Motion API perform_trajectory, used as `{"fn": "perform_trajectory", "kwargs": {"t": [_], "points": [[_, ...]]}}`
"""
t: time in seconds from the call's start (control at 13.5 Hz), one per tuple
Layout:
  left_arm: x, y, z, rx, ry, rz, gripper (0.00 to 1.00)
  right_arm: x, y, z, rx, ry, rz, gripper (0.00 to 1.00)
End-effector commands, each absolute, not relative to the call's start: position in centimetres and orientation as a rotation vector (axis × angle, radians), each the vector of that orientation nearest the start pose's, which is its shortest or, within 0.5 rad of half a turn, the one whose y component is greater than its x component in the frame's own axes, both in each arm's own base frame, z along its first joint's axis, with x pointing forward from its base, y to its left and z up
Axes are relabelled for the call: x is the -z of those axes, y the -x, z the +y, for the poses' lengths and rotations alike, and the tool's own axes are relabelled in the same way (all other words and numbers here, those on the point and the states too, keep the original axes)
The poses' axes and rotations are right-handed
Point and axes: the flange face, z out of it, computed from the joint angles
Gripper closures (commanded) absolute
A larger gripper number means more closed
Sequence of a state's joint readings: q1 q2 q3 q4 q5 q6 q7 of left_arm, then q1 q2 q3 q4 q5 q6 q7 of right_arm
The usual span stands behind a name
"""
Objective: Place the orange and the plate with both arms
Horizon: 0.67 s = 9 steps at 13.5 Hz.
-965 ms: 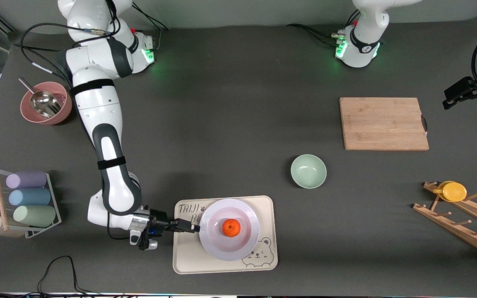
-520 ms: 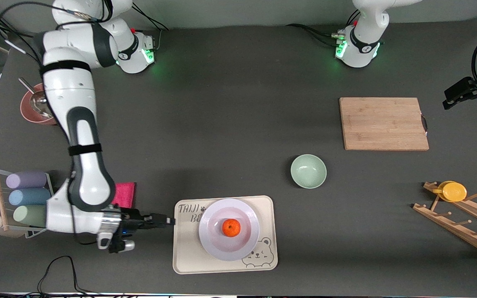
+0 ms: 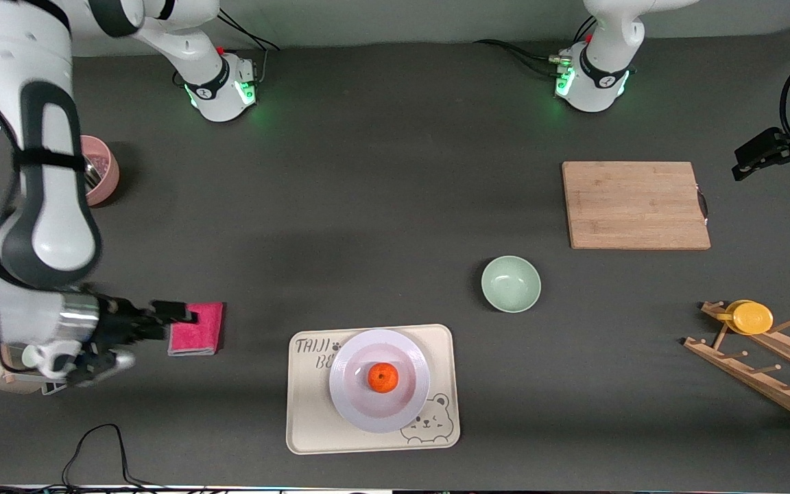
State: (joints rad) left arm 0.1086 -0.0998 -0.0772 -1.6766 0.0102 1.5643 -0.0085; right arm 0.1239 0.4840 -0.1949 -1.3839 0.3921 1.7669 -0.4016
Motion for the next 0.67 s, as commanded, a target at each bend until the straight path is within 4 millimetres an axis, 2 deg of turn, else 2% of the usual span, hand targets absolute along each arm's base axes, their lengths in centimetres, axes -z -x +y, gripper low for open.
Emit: {"fn": "perform_trajectory", "kwargs": {"t": [0.0,0.15,0.22,0.3,0.59], "points": [[-63.1,-51.9,1.5,-0.030,3.126,-0.058,0.00,-50.7,-62.7,-1.8,-0.053,2.946,-0.278,0.00],[-63.0,-51.9,1.5,-0.032,3.126,-0.058,0.00,-54.4,-59.3,-2.4,-0.057,3.010,-0.232,0.00],[-63.0,-51.9,1.6,-0.032,3.124,-0.058,0.00,-55.8,-58.2,-3.3,-0.041,3.034,-0.185,0.00],[-63.0,-51.9,1.6,-0.032,3.124,-0.056,0.00,-57.0,-57.3,-3.1,-0.049,3.058,-0.197,0.00],[-62.9,-51.9,1.6,-0.037,3.125,-0.042,0.00,-60.1,-54.9,-3.3,-0.071,3.139,-0.169,0.00]]}}
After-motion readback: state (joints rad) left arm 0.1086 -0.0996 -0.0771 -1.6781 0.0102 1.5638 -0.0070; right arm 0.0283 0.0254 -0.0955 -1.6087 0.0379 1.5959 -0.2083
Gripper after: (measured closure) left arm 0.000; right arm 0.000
